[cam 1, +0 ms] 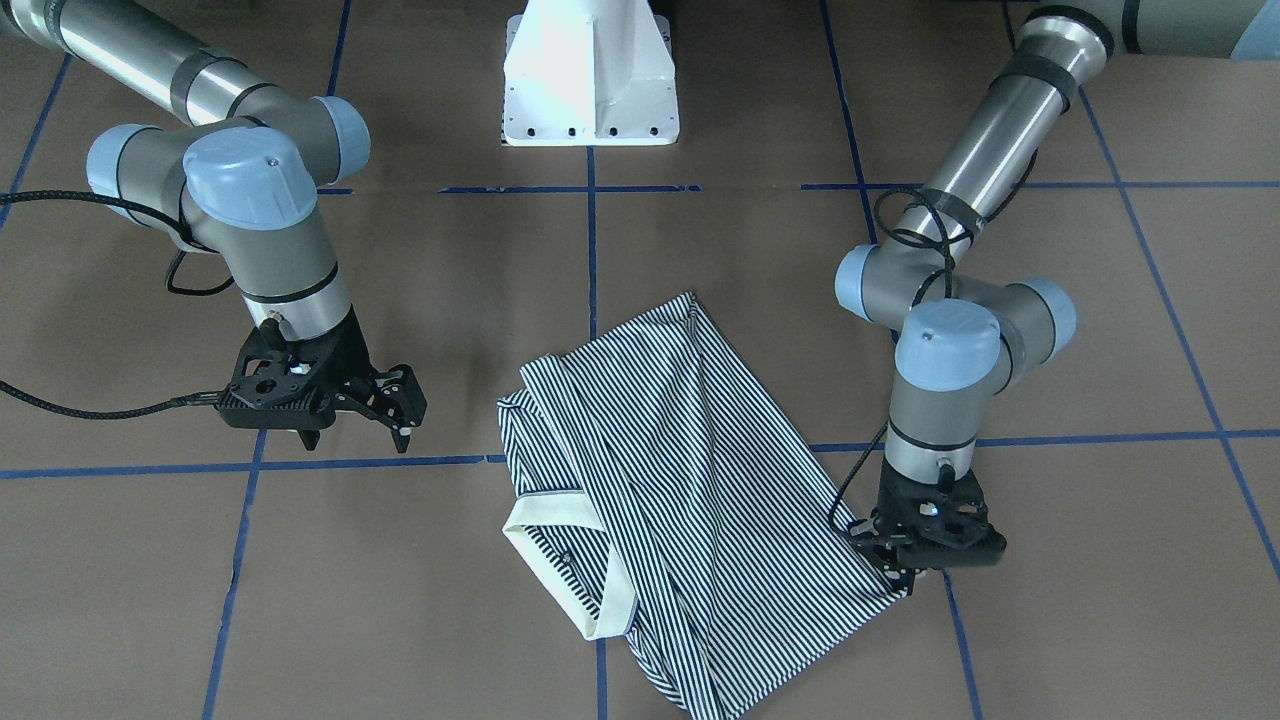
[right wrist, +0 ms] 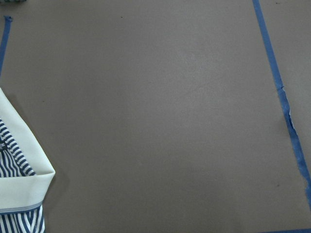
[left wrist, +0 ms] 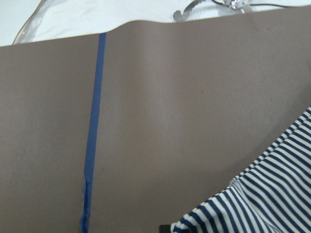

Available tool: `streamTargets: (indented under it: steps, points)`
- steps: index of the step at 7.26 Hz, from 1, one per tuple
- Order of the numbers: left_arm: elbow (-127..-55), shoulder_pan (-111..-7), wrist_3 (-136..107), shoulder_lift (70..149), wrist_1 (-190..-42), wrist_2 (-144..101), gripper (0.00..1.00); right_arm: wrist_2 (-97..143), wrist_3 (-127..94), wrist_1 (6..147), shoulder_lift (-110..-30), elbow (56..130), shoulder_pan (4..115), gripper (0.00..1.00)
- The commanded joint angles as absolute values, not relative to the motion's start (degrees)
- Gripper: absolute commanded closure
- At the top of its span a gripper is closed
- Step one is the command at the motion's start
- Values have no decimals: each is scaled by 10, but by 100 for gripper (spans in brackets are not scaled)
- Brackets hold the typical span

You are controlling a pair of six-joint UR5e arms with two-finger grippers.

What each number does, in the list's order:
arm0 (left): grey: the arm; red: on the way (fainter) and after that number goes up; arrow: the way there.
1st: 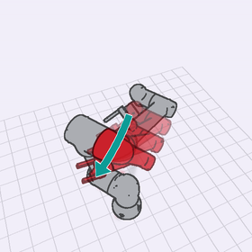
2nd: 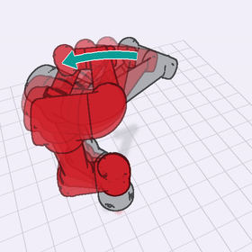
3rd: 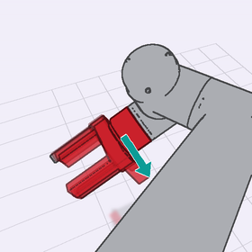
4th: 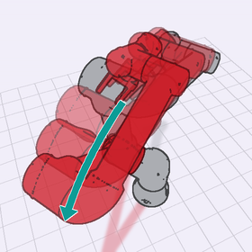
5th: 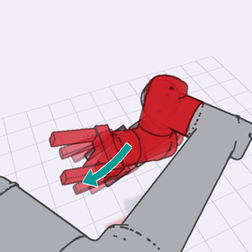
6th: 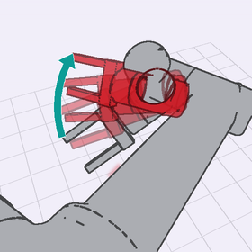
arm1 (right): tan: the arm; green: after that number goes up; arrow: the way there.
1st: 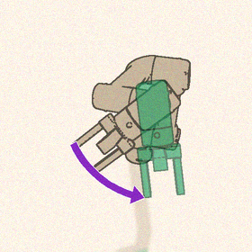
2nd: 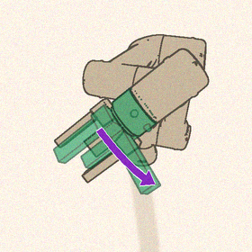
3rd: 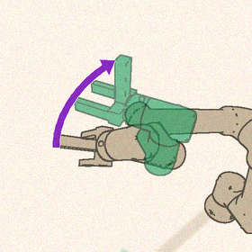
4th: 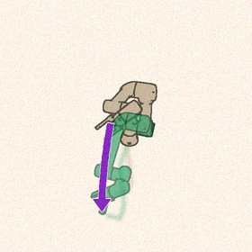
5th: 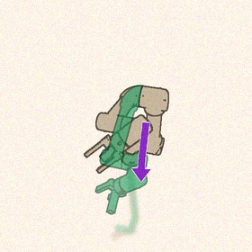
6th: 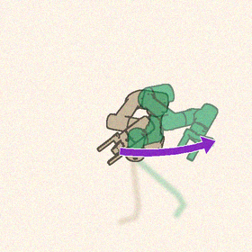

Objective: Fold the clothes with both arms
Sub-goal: 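Drag the folded shirt away from the robot with the left gripper, then reach the right gripper to the cream collar and grasp it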

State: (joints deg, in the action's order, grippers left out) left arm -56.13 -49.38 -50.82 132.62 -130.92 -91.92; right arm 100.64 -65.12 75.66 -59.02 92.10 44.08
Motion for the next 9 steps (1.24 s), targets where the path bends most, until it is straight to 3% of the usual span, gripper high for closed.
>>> streamTargets:
  steps: [1,2,4,5,6,8,9]
  points:
    - [-558,-506,-463,1313,-1341,-921,1,1005,-683,756,-585,925,431,0]
    - [-611,-517,-440,1291,-1342,-945,0,1003,-721,756,-574,922,415,0]
    - [-644,-532,-436,1264,-1345,-1029,0,940,-801,758,-500,863,383,5]
    - [-669,-532,-436,1249,-1345,-1029,0,913,-872,758,-453,815,364,29]
    - [-679,-532,-437,1243,-1345,-1029,0,898,-890,758,-421,774,357,45]
    - [-679,-529,-443,1243,-1346,-1029,0,865,-912,664,-351,613,355,45]
    - [-679,-528,-443,1242,-1346,-1029,0,864,-911,650,-345,592,355,45]
